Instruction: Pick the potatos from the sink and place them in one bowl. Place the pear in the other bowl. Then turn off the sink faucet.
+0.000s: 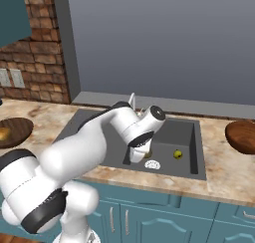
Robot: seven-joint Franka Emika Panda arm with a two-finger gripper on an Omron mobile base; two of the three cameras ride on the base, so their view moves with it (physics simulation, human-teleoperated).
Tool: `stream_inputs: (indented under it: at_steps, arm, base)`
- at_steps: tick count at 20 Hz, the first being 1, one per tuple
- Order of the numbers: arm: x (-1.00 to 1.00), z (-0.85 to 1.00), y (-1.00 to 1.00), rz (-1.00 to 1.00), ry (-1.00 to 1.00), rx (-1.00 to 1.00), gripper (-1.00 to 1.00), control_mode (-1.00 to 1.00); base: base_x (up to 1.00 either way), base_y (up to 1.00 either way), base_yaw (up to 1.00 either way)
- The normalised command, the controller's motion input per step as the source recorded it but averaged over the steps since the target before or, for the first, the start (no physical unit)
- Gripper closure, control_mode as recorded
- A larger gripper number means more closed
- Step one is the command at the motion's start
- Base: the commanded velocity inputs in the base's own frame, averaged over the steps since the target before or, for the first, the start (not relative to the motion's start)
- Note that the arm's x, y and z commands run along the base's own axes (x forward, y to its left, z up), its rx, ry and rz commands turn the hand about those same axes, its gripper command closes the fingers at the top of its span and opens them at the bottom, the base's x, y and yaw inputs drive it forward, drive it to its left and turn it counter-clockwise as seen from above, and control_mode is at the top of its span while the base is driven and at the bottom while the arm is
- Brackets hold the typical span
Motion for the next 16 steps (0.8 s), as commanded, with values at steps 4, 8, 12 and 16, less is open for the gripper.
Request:
stream_inputs:
  at_steps: [4, 8, 12, 16]
  arm:
    - [0.2, -0.12, 0.0, 0.0, 0.05, 0.0, -1.0, -1.0]
    - [0.05, -0.2, 0.0, 0.0, 0.04, 0.0, -1.0, -1.0]
    - [0.13, -0.21, 0.0, 0.0, 0.03, 0.0, -1.0, -1.0]
    - [0.16, -0.19, 0.0, 0.0, 0.04, 0.01, -1.0, -1.0]
  base:
    - [0.0, 0.0, 0.0]
    - [0.0, 0.0, 0.0]
    - [0.0, 0.0, 0.0]
    - [0.0, 0.0, 0.0]
